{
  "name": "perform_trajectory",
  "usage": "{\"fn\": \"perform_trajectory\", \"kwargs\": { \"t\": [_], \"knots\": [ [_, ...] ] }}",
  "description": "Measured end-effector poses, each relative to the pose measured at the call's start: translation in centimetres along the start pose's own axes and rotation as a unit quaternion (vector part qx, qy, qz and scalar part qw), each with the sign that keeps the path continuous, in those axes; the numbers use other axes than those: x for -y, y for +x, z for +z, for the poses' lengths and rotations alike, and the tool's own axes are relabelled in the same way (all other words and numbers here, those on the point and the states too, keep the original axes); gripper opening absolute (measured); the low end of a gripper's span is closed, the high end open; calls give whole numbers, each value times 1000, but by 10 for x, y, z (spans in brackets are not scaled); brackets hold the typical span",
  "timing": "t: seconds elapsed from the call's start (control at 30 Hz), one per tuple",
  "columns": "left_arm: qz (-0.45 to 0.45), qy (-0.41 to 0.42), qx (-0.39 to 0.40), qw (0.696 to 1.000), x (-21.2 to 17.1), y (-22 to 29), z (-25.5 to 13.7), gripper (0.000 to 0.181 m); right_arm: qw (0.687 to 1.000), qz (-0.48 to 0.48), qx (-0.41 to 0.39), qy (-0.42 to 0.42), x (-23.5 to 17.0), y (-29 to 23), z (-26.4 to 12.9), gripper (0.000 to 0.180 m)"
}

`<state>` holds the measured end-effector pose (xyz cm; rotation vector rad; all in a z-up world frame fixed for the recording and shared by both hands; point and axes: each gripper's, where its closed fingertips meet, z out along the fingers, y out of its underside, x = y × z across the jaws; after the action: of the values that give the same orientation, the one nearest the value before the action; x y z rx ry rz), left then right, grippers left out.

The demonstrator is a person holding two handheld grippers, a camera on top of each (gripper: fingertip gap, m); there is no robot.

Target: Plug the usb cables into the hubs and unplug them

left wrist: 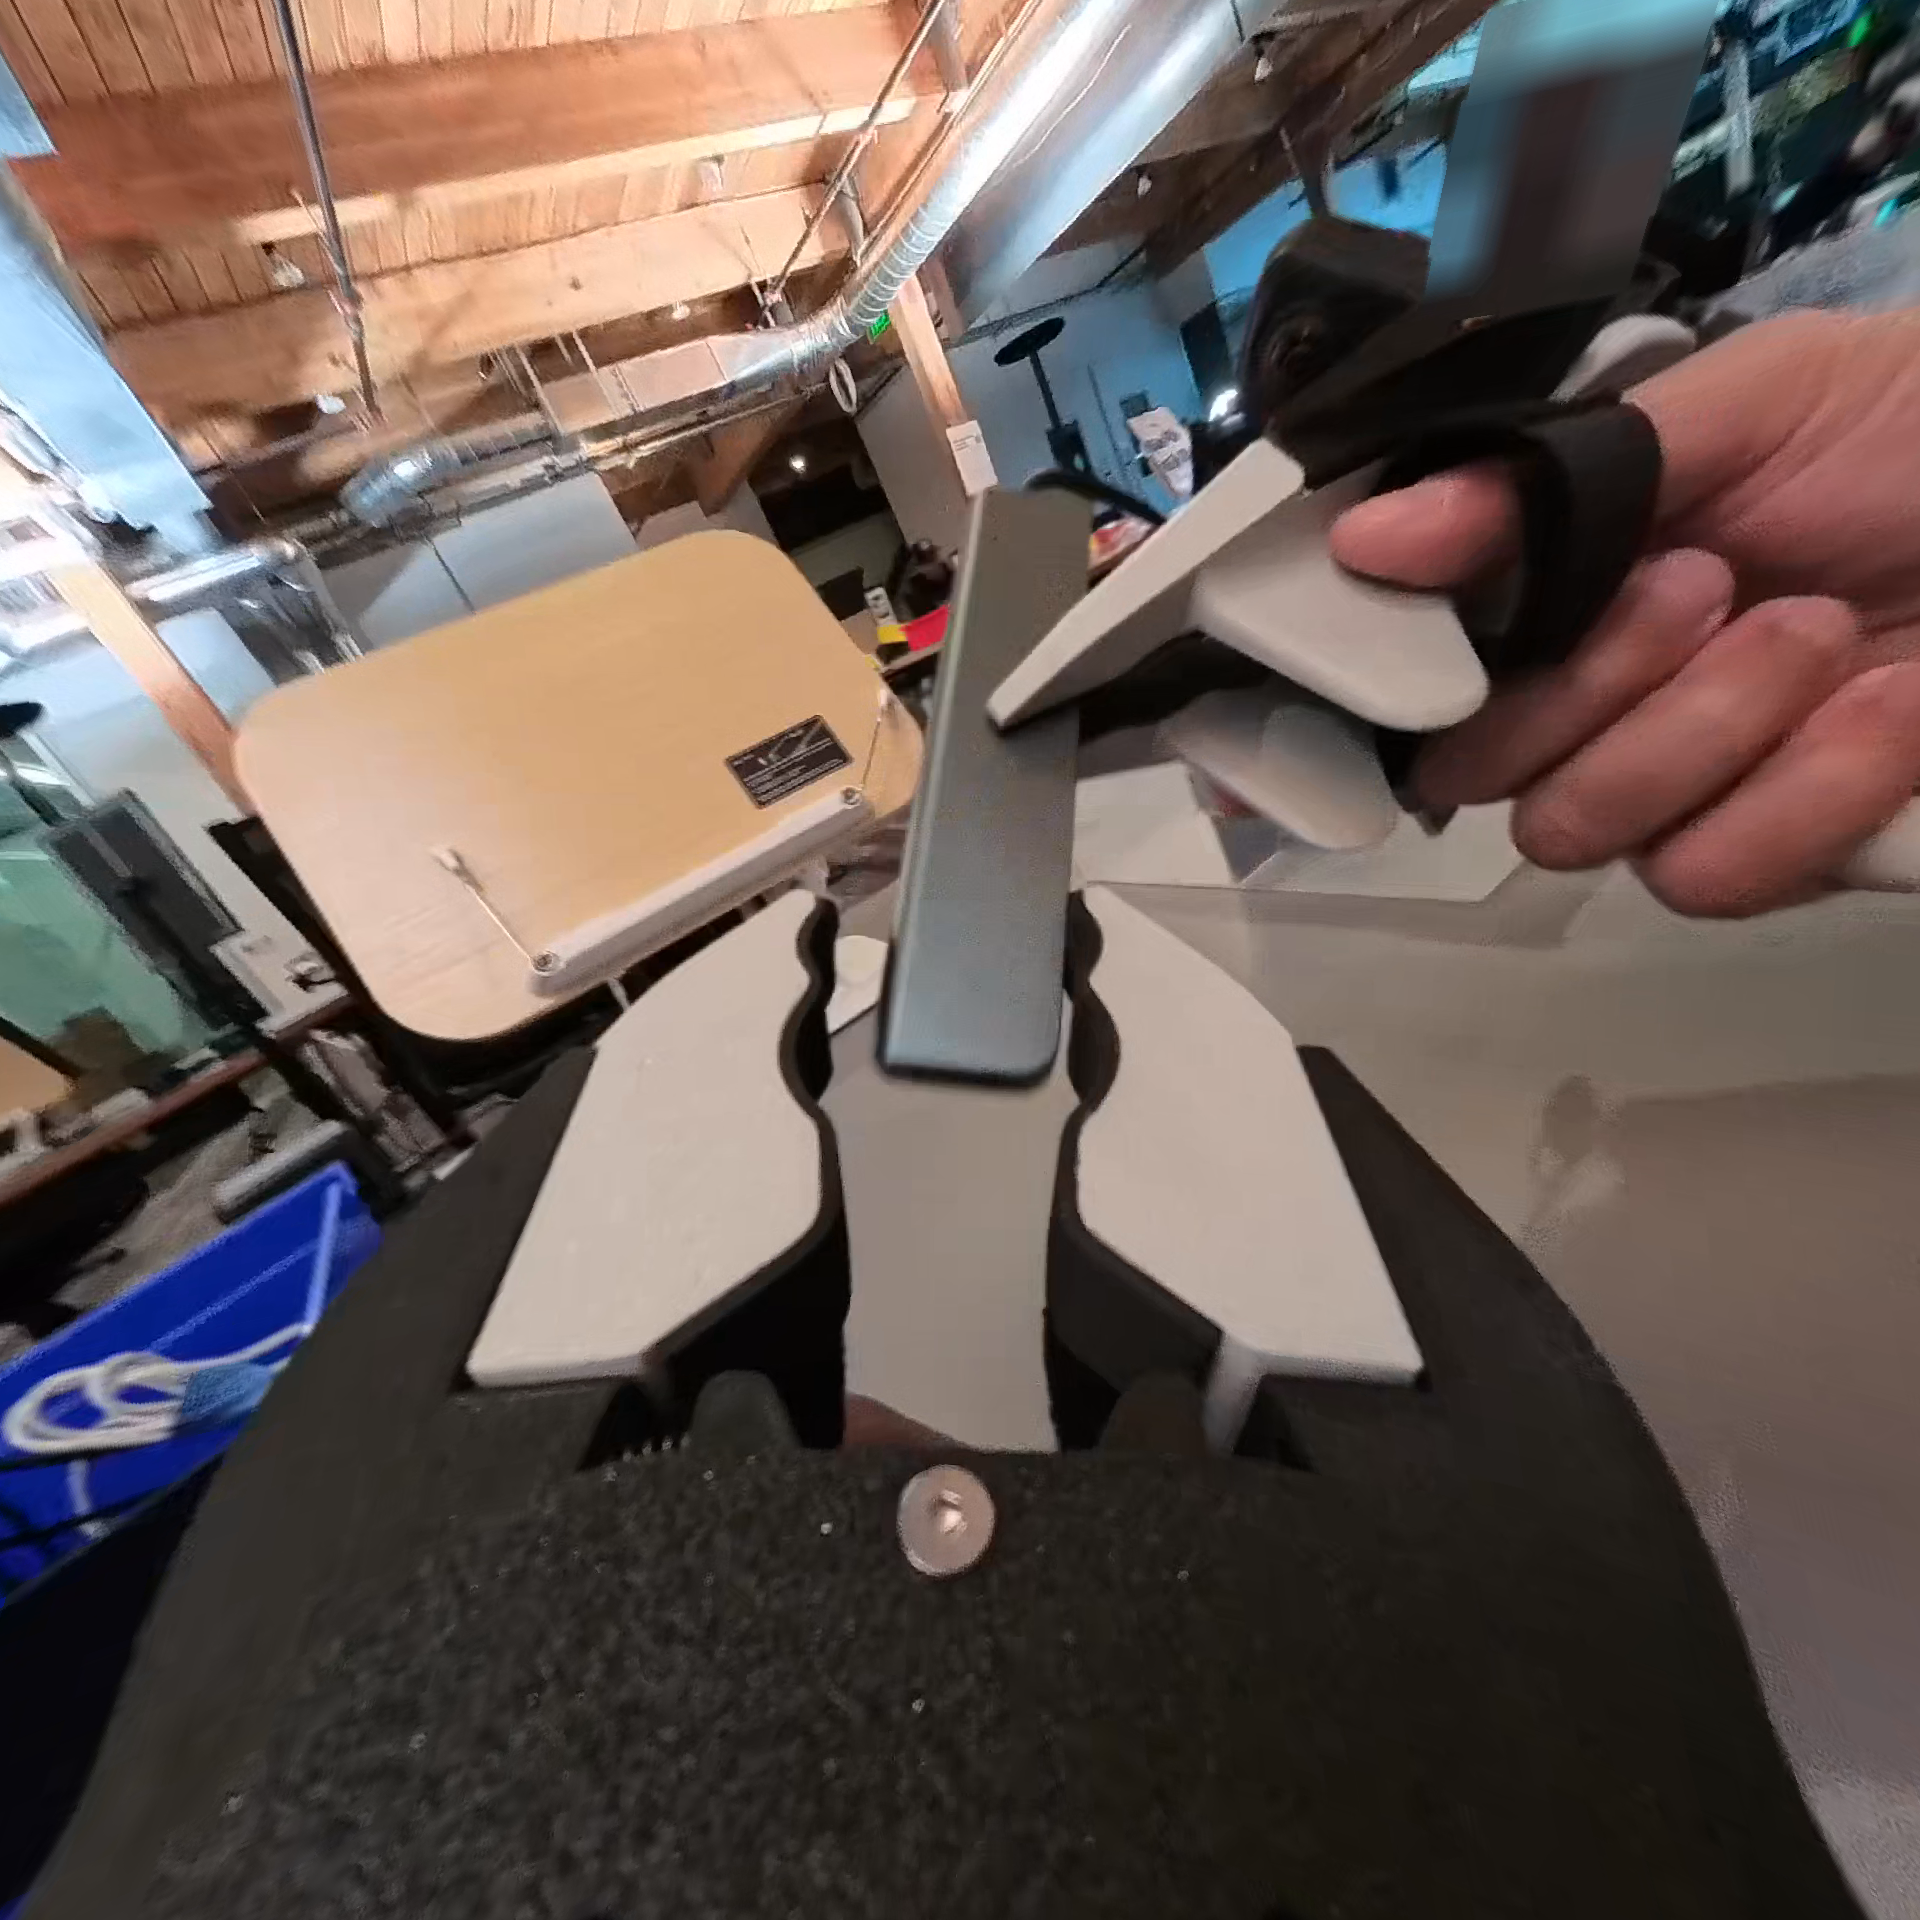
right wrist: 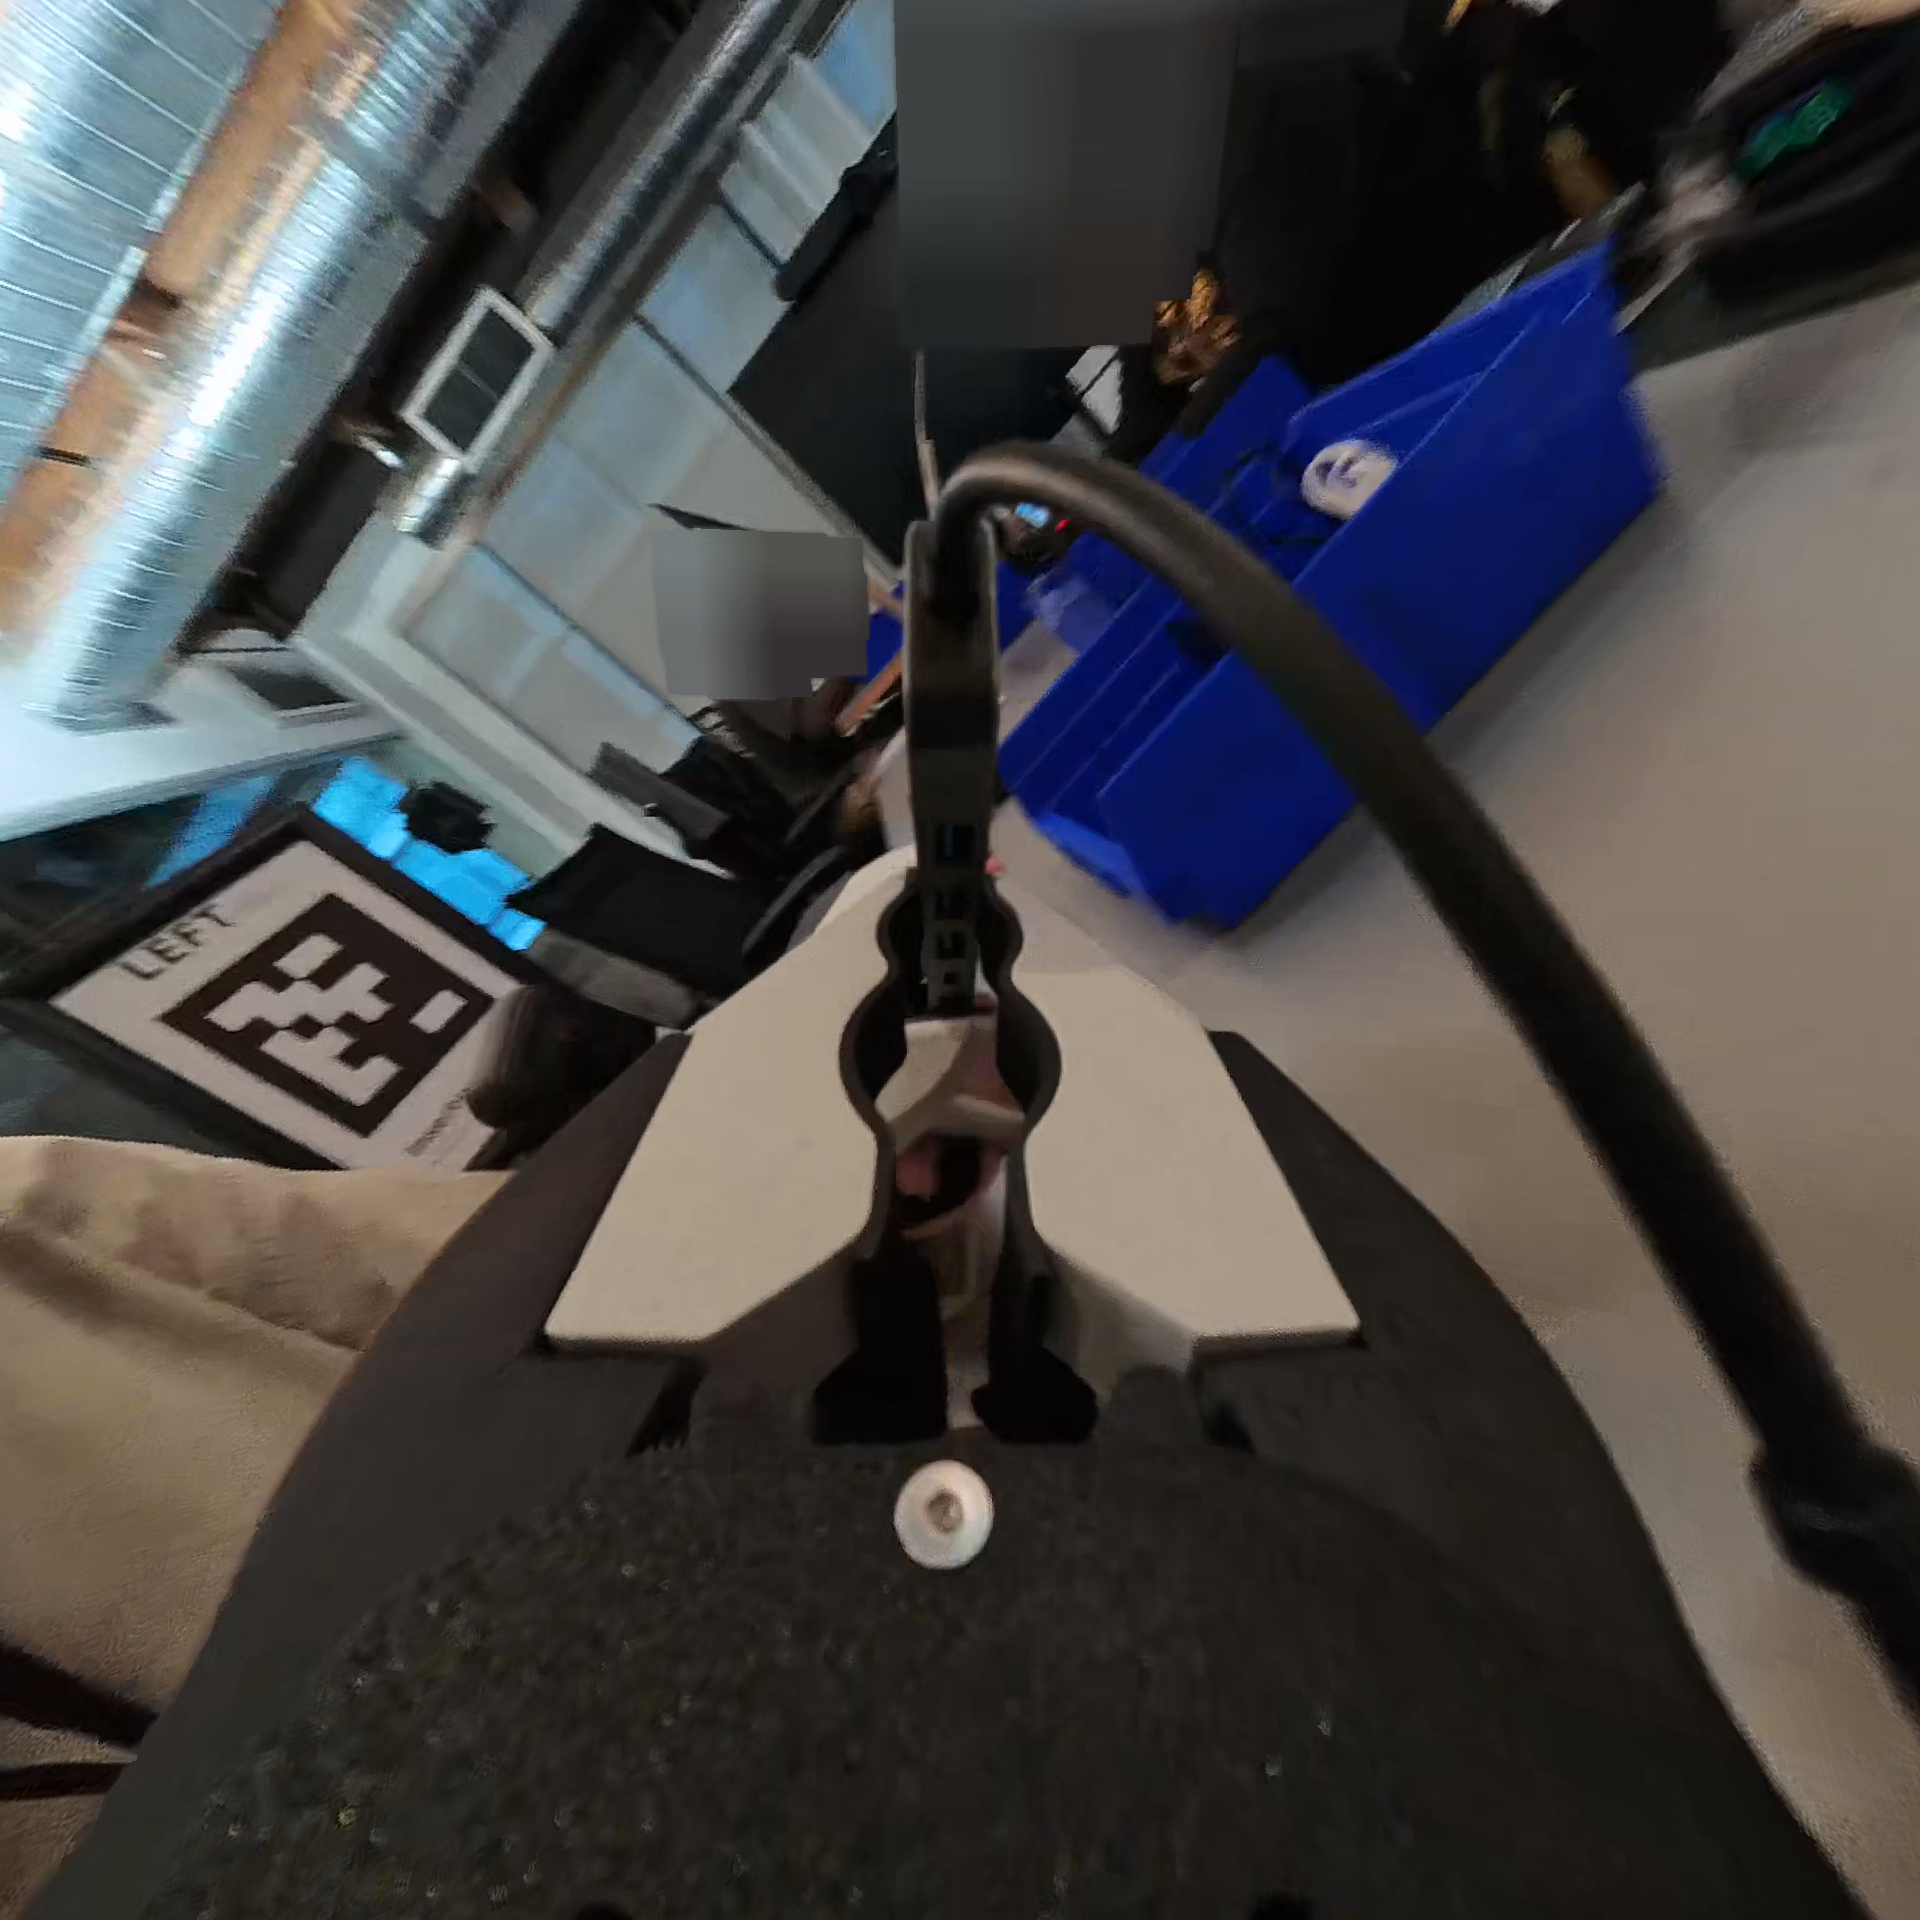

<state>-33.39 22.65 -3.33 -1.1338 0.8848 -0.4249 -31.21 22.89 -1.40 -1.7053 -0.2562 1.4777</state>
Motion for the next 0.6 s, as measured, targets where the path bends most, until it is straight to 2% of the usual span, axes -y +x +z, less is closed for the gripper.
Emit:
{"fn": "perform_trajectory", "kwargs": {
  "t": [0.07, 0.1, 0.17, 0.3, 0.33, 0.43, 0.5, 0.57, 0.6],
  "knots": [
    [-52, -18, -5, 998, -1, -4, -5, 46, 999, -31, -8, 13, 24, -5, -19, 9],
    [-75, -31, -11, 997, -3, -5, -7, 42, 997, -63, -33, 16, 39, -4, -32, 9],
    [-91, -52, -10, 994, -10, -9, -17, 42, 977, -167, -136, 7, 76, 10, -67, 9],
    [-74, -93, 5, 993, -34, -26, -39, 30, 875, -298, -378, -54, 157, 65, -158, 9],
    [-80, -96, 14, 992, -37, -32, -42, 29, 857, -295, -414, -83, 169, 83, -176, 9],
    [-132, -95, 29, 986, -41, -47, -42, 27, 848, -250, -438, -162, 182, 144, -207, 9],
    [-153, -94, 32, 983, -45, -51, -43, 27, 844, -207, -466, -169, 188, 190, -223, 9],
    [-142, -98, 46, 984, -49, -58, -44, 27, 854, -157, -465, -174, 181, 225, -227, 9],
    [-136, -100, 50, 984, -51, -60, -45, 27, 850, -141, -475, -182, 175, 240, -229, 9]
  ]
}}
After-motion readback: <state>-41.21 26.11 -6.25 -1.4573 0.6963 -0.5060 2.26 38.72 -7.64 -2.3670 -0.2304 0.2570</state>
